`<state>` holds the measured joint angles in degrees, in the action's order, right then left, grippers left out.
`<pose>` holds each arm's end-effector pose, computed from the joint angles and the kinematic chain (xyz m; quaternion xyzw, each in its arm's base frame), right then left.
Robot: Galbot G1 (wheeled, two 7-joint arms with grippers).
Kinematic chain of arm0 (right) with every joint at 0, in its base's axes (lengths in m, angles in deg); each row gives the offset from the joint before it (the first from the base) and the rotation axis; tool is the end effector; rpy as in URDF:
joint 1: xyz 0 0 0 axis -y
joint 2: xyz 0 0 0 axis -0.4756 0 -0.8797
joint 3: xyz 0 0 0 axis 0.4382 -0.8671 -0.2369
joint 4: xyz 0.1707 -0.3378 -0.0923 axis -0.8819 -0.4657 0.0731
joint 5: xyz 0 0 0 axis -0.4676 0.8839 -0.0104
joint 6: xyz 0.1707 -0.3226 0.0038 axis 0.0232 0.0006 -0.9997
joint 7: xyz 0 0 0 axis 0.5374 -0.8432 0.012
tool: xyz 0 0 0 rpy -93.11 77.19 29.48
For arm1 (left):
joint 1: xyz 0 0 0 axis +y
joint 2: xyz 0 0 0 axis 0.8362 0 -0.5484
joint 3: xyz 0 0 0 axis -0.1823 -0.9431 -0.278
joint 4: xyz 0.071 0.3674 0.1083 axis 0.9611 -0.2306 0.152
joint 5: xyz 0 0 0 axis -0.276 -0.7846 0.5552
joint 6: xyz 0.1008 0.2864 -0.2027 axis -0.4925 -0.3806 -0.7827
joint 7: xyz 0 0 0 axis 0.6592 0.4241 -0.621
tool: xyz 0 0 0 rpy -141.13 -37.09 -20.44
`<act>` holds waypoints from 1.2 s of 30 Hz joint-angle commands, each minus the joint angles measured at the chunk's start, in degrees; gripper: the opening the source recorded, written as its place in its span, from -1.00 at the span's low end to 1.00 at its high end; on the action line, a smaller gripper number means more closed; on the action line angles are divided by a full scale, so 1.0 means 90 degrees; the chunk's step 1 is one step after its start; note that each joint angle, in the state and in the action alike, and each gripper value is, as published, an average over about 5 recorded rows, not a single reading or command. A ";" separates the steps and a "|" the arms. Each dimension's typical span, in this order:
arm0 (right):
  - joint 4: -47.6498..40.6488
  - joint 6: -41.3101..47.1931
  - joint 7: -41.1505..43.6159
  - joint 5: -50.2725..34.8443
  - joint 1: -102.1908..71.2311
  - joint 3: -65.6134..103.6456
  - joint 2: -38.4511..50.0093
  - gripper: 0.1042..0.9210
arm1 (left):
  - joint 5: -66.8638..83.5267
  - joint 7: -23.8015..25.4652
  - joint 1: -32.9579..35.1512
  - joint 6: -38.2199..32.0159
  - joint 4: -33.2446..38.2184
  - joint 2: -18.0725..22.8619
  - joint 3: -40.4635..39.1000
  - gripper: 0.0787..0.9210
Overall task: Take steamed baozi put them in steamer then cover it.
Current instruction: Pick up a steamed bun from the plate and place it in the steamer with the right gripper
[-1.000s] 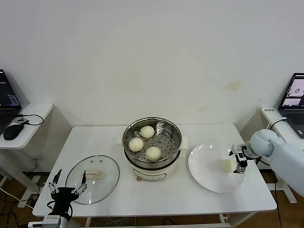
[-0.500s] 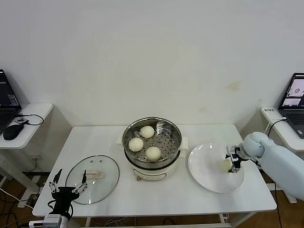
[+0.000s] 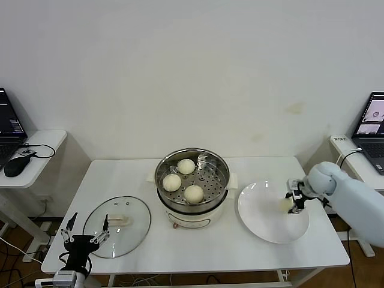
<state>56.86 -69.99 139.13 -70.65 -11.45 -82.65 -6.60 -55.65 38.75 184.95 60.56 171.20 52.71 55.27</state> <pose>0.5240 -0.2267 -0.2250 0.4227 -0.5842 0.5450 0.4277 0.1334 0.1101 -0.3316 0.0542 -0.9869 -0.1422 0.0538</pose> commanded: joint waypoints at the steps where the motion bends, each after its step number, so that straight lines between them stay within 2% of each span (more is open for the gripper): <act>1: 0.1468 0.0509 0.0040 -0.1539 0.2107 -0.1493 0.0799 0.20 | -0.0003 0.0002 -0.0005 0.0007 0.0008 -0.0001 -0.0030 0.77; 5: 0.1804 0.0772 -0.0045 -0.2342 0.3377 -0.2251 0.0673 0.20 | 0.0003 0.0000 -0.0017 0.0004 0.0006 0.0008 -0.0039 0.77; 11: 0.1777 0.1214 -0.0340 -0.3339 0.4863 -0.3241 -0.0261 0.21 | 0.0008 -0.0005 -0.0014 0.0002 0.0037 0.0038 -0.0045 0.77; 21: 0.1497 0.2106 -0.1286 -0.4673 0.4956 -0.3738 -0.1898 0.24 | -0.0002 -0.0014 0.0007 -0.0019 0.0064 0.0038 -0.0002 0.77; 28: 0.0858 0.2300 -0.1524 -0.4715 0.4451 -0.3722 -0.2713 0.24 | 0.0009 -0.0011 -0.0016 -0.0038 0.0053 -0.0011 0.0047 0.77; 36: 0.0130 0.2287 -0.1338 -0.4117 0.3914 -0.3642 -0.3230 0.24 | 0.0015 -0.0008 -0.0083 -0.0033 0.0023 -0.0014 0.0036 0.77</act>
<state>64.29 -51.78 128.43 -107.92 26.24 -113.60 -27.16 -55.57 38.66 184.32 60.24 171.64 52.56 55.63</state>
